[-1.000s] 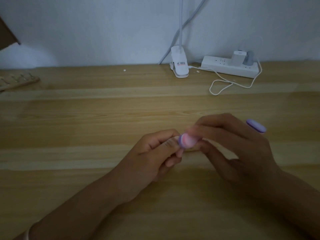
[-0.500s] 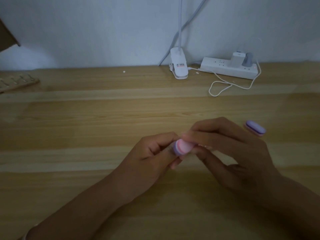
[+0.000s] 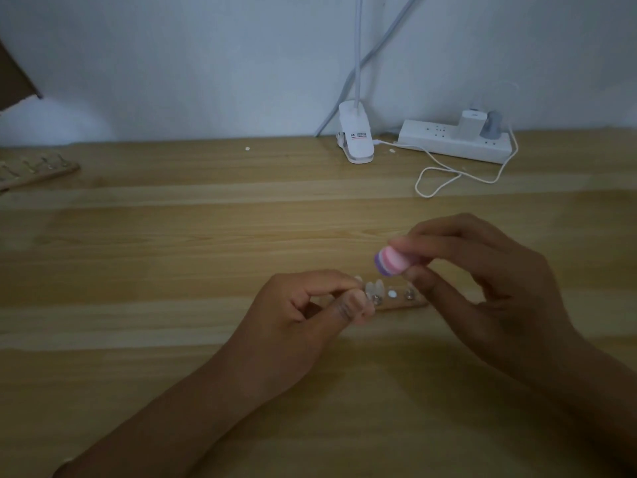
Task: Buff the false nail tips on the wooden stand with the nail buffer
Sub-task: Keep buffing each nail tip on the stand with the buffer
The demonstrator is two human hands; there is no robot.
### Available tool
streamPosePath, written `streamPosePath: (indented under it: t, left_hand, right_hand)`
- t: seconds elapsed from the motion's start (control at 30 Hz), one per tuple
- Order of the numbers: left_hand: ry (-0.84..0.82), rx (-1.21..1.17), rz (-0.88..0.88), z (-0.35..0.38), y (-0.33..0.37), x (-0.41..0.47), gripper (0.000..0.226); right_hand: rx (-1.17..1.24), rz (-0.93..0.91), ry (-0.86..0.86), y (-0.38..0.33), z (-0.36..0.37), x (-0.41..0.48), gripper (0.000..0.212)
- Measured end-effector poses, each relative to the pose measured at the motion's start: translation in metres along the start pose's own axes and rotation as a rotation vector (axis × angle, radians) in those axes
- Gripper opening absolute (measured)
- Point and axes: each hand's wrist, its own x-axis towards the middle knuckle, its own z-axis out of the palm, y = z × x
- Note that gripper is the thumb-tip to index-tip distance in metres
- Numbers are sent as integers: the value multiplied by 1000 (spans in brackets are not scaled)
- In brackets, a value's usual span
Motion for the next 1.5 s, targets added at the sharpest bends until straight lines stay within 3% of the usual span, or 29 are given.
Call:
streamPosePath:
  t: [0.1,0.33,0.47,0.63,0.73,0.9,1.03,1.27,1.37,1.5]
  left_hand:
    - [31,55,23,1,1,0,15]
    - [76,228,129,1,-1,-1,9]
    - [151,393,158,3,-3,-2,13]
    - [136,381,220,1,-2,-2,23]
    - [172,396,191,1,-2,-1,12]
    - [173,234,155,0,-4,0,17]
    - [149,298,144,0,-3,-1,8]
    - [135,289,159,0,-6,0,13]
    - [161,328,141,2,-5,0,10]
    - [131,274,146,1,-3,-1,13]
  right_hand:
    - [-58,-143,-49,-10,5,-1,21]
    - [-17,-143,-91,-11,11,-7,24]
    - [-141,-103,-108,-5,3,-1,19]
    - [128,-106,-195,-16,14,-10,24]
    - [25,-151,-155,-11,11,-8,22]
    - [25,-189,-112,-20,12,-7,22]
    - [-163,-128,-25,-12,2,1,20]
    - [43,-86,-231,-14,9,-6,18]
    - [-133,-52,-164,-9,1,1,21]
    - [36,-123,-243,-14,12,-12,19]
